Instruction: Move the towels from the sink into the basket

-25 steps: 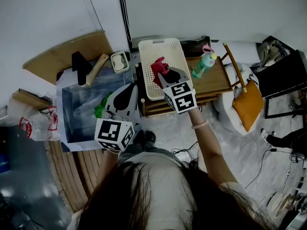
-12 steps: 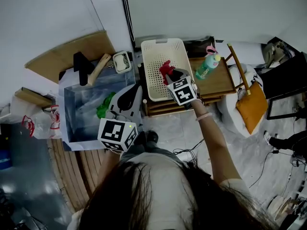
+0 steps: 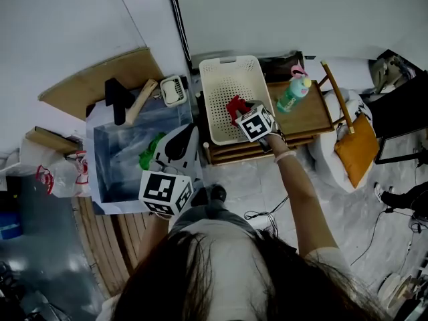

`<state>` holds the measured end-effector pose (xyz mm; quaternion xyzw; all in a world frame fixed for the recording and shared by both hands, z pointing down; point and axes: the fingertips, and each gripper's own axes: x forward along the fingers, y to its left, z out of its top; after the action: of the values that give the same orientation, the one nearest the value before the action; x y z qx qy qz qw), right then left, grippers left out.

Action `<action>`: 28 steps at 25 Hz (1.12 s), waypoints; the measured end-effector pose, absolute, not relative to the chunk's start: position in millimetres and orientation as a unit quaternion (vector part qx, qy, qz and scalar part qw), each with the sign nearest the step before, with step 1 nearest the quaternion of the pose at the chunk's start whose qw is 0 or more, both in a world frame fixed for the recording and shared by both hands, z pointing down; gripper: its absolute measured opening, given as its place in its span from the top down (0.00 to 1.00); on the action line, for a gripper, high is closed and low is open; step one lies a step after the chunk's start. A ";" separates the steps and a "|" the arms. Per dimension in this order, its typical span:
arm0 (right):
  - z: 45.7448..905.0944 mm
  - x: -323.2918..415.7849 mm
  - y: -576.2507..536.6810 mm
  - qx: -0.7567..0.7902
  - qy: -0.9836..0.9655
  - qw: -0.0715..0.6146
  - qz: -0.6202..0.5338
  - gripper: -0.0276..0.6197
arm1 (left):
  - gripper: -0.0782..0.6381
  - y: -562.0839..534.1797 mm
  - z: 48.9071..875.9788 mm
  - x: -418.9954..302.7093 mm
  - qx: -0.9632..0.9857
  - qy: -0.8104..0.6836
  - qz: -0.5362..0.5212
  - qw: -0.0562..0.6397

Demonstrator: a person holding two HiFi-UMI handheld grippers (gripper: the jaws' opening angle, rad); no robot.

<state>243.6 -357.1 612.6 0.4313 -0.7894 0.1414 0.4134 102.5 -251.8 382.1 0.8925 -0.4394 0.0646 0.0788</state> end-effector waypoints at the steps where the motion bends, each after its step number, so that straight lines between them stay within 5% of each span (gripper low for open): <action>1: 614.1 244.3 -357.4 0.431 -0.789 0.415 0.142 0.73 | 0.88 -252.1 382.7 102.1 0.892 -0.439 0.066 0.079; 11: 601.1 237.6 -348.1 0.465 -0.792 0.355 0.173 0.69 | 0.88 -249.2 382.9 85.5 0.888 -0.447 0.064 0.083; 28: 518.0 194.5 -297.0 0.521 -0.802 0.259 0.133 0.86 | 0.88 -201.5 362.7 43.0 0.890 -0.450 0.045 0.064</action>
<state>194.5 -297.0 518.0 0.5213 -0.8022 0.1331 0.2587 43.0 -201.5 362.7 0.8895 -0.4500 0.0449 0.0644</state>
